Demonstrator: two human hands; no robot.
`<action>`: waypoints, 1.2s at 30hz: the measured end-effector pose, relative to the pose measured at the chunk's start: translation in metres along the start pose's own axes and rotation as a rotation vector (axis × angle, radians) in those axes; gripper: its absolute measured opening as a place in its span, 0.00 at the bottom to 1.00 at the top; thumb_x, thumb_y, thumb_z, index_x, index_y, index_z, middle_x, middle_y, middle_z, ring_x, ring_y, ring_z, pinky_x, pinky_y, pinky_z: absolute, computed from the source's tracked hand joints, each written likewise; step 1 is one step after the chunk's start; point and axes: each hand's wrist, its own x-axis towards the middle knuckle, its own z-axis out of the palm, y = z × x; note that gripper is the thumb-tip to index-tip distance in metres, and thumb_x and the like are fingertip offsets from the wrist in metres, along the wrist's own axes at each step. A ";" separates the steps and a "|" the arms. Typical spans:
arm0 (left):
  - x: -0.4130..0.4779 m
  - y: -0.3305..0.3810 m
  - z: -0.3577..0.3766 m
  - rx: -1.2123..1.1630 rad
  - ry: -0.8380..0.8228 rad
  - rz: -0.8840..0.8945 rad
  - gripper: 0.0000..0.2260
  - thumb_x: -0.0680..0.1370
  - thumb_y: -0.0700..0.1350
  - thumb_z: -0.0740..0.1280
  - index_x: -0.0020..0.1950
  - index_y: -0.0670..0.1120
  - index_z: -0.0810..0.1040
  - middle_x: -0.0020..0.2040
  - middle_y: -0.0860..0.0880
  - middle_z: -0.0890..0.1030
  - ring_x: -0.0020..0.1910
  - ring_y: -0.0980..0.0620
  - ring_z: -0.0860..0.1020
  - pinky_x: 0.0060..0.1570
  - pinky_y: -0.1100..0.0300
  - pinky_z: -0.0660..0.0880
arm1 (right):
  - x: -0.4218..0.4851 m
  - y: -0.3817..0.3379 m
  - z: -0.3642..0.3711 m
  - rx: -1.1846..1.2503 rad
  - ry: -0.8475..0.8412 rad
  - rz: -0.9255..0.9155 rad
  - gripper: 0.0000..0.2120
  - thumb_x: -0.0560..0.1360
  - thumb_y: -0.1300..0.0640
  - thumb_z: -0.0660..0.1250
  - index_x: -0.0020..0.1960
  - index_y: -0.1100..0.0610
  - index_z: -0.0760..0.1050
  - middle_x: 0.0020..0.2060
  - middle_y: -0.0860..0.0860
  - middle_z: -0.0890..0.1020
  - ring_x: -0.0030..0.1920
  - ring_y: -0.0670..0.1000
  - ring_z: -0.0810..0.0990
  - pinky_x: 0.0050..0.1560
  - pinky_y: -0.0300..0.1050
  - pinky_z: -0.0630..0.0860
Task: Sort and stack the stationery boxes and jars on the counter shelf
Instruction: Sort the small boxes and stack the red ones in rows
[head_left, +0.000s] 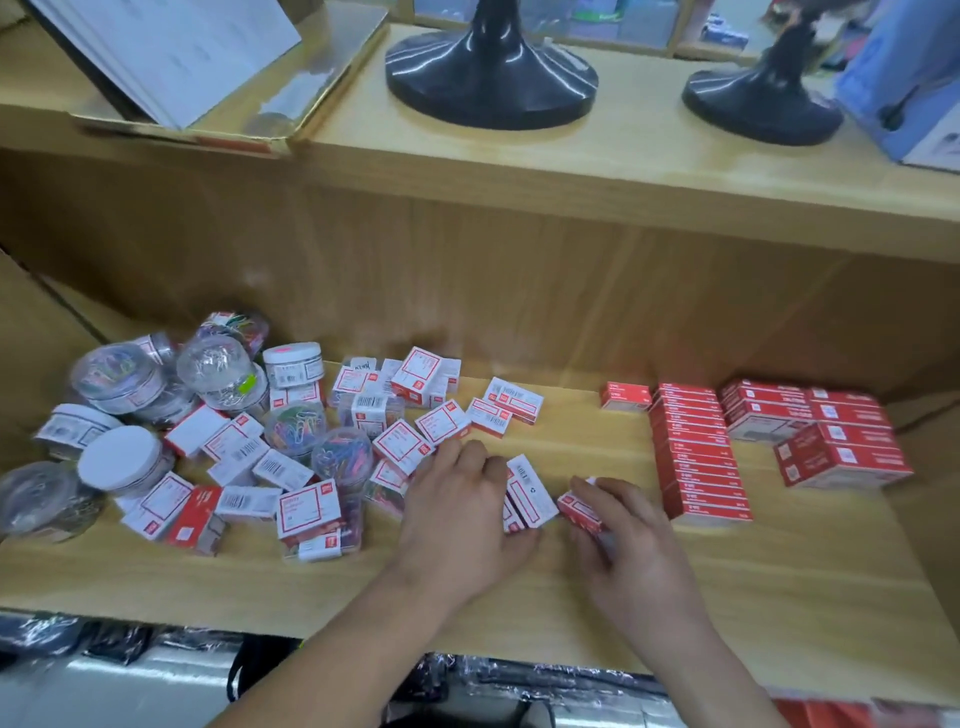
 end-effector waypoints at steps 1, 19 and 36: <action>0.000 -0.003 -0.005 -0.024 0.035 -0.007 0.27 0.64 0.68 0.67 0.47 0.46 0.83 0.43 0.49 0.78 0.48 0.44 0.76 0.45 0.50 0.77 | -0.002 0.000 0.000 0.026 -0.010 0.012 0.25 0.70 0.60 0.76 0.65 0.49 0.79 0.59 0.51 0.79 0.56 0.58 0.80 0.58 0.54 0.79; 0.011 0.024 -0.045 -0.537 0.004 -0.065 0.26 0.67 0.65 0.69 0.58 0.51 0.80 0.48 0.57 0.70 0.47 0.54 0.78 0.45 0.52 0.78 | 0.030 -0.043 -0.047 0.844 -0.084 0.299 0.14 0.74 0.61 0.75 0.59 0.53 0.82 0.43 0.53 0.87 0.42 0.54 0.86 0.45 0.51 0.82; 0.012 0.016 -0.017 -0.157 -0.134 -0.009 0.24 0.72 0.66 0.63 0.59 0.52 0.81 0.55 0.54 0.82 0.57 0.48 0.79 0.50 0.54 0.80 | 0.035 -0.021 -0.072 0.671 0.061 0.250 0.10 0.74 0.63 0.74 0.49 0.50 0.80 0.40 0.45 0.85 0.35 0.50 0.81 0.36 0.39 0.75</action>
